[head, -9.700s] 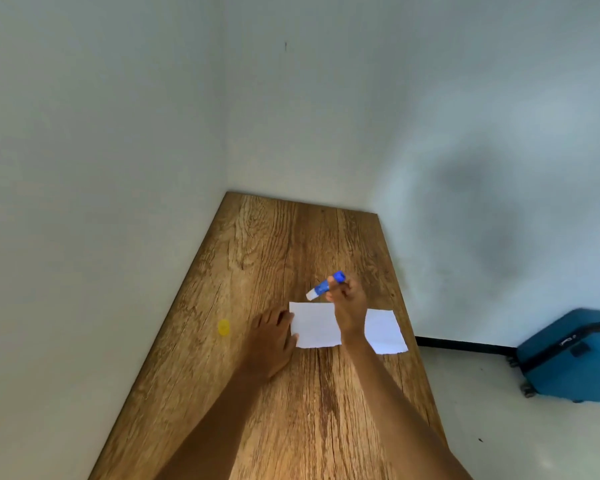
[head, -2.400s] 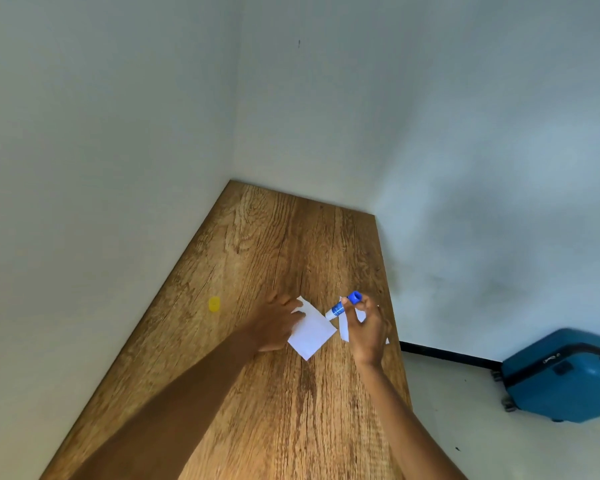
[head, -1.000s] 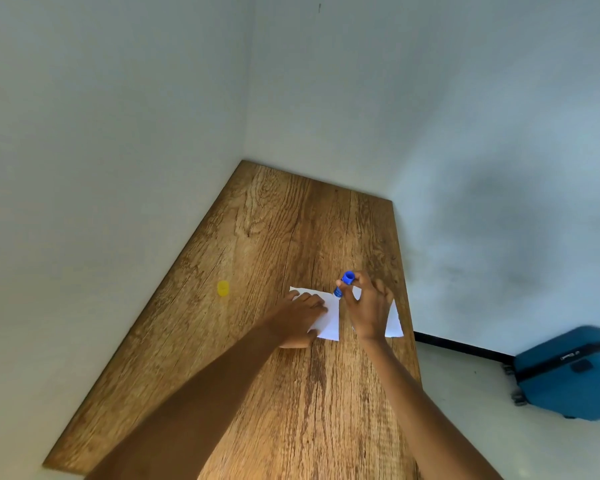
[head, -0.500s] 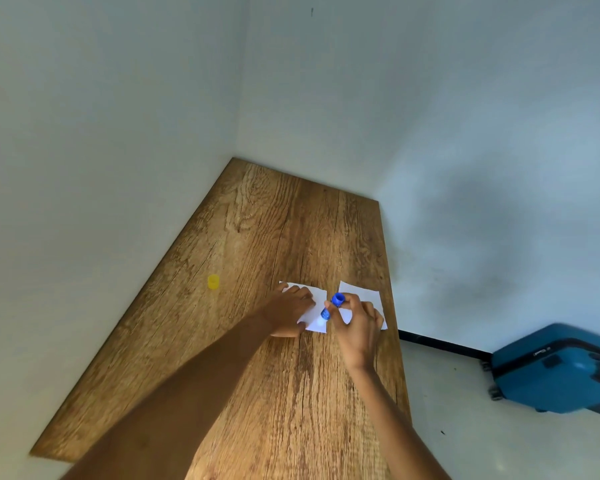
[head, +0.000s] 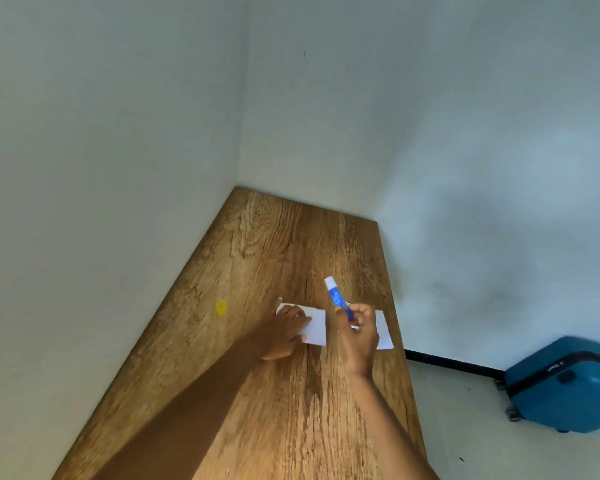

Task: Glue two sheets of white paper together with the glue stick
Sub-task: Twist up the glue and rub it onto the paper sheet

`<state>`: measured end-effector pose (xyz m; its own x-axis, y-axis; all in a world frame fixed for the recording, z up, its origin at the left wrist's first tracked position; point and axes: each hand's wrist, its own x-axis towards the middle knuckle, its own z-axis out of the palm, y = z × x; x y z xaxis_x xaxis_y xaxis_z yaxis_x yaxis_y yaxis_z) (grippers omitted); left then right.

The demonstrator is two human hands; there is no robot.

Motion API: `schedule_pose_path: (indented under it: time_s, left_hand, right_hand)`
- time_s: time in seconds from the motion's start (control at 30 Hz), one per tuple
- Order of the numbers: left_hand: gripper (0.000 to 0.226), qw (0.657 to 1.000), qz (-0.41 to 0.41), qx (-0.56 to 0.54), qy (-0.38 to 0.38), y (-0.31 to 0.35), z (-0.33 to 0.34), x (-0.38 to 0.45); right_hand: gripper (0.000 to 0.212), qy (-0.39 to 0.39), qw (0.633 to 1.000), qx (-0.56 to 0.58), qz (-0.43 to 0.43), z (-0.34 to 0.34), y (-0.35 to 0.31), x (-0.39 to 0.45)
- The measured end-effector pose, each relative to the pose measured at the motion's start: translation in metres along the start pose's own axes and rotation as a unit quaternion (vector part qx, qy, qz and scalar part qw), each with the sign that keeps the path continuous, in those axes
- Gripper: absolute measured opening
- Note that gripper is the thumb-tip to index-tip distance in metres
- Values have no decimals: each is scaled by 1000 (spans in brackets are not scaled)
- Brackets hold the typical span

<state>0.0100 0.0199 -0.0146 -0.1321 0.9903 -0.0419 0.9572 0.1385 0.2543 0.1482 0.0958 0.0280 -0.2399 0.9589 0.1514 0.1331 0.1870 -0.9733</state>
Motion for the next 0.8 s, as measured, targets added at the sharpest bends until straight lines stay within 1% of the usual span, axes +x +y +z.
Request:
schedule_pose_path:
  time_s: [0.07, 0.17, 0.23, 0.3, 0.4, 0.47, 0.53, 0.57, 0.6, 0.67, 0.73, 0.8]
  left_hand:
    - [45, 1000, 8, 3, -6, -6, -6, -9]
    - [39, 1000, 4, 6, -13, -10, -11, -19]
    - [39, 999, 7, 24, -23, -12, -10, -24]
    - [39, 999, 12, 27, -15, -11, -7, -26]
    - [39, 999, 16, 20, 29, -12, -6, -26]
    - [40, 997, 9, 10, 71, -19, -9, -27]
    - [37, 992, -11, -17, 122, -30, -16, -30]
    - [34, 985, -26, -52, 165, -36, -21, -33]
    - [29, 970, -48, -95, 219, -42, -25, -35]
    - [27, 923, -129, -175, 318, -56, -37, -39]
    - [33, 870, -223, -253, 360, -67, -48, -40]
    - [32, 832, -271, -325, 360, -77, -55, -40]
  right_hand:
    - [17, -7, 999, 19, 26, 15, 0, 0]
    - [13, -64, 995, 52, 56, 37, -1, 0]
    - [14, -108, 990, 74, 47, 50, -4, -1]
    - [23, -147, 985, 87, 27, 60, -7, -1]
    - [29, -189, 978, 82, 28, 74, -12, -1]
    - [29, -202, 976, 75, 43, 84, -16, 1]
    - [29, -205, 977, 57, 35, 94, -18, 3]
    - [28, -209, 976, 45, 30, 100, -18, 4]
    - [25, -215, 976, 29, 26, 105, -18, 4]
    - [21, -232, 972, -13, 24, 119, -16, 6]
    - [20, -256, 965, -60, 23, 134, -13, 7]
    - [18, -277, 956, -95, 12, 149, -10, 5]
